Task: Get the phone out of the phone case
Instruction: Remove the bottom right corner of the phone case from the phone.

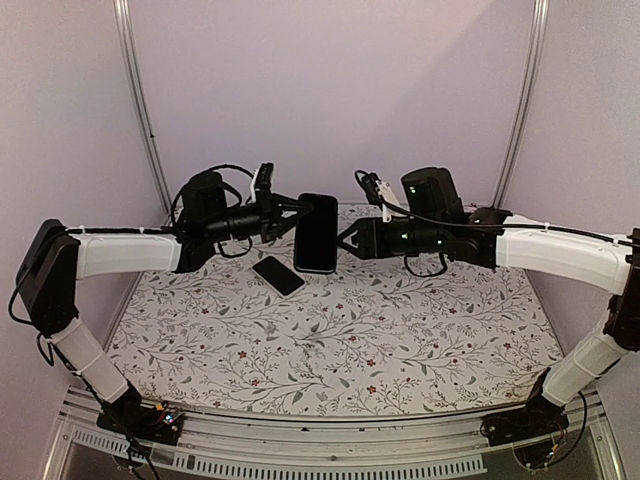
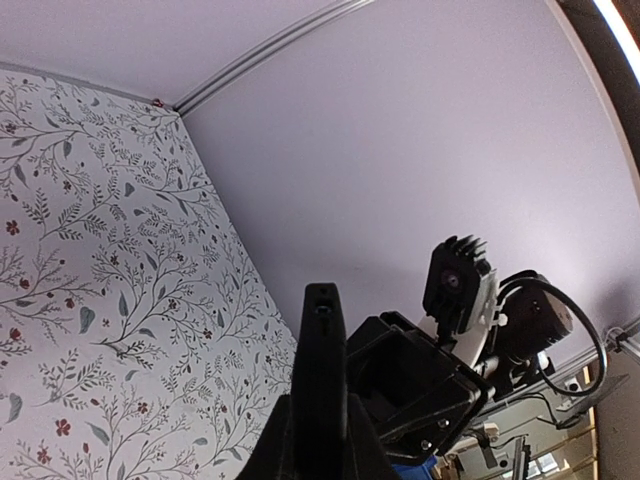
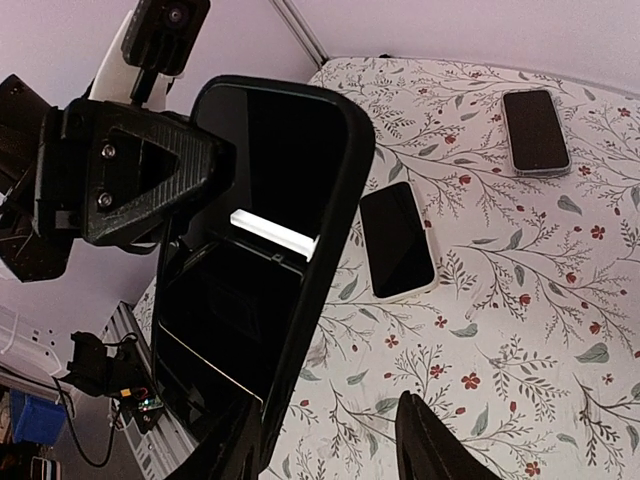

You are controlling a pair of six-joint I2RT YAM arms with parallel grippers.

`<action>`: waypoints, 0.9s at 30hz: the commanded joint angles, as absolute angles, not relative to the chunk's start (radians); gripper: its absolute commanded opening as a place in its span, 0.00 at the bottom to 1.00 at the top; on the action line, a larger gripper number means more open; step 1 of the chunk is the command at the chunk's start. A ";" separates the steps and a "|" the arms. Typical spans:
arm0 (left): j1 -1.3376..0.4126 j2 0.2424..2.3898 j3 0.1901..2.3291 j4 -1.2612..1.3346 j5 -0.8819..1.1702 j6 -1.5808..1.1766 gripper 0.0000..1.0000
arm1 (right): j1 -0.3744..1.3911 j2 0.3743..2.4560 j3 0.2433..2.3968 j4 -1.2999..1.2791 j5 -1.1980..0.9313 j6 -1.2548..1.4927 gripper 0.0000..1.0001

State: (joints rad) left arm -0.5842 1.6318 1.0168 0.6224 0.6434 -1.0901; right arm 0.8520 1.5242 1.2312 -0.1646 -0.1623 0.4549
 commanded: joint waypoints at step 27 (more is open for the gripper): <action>-0.580 1.558 1.055 0.748 0.665 -1.132 0.00 | 0.845 1.627 1.287 -0.346 -0.018 0.530 0.38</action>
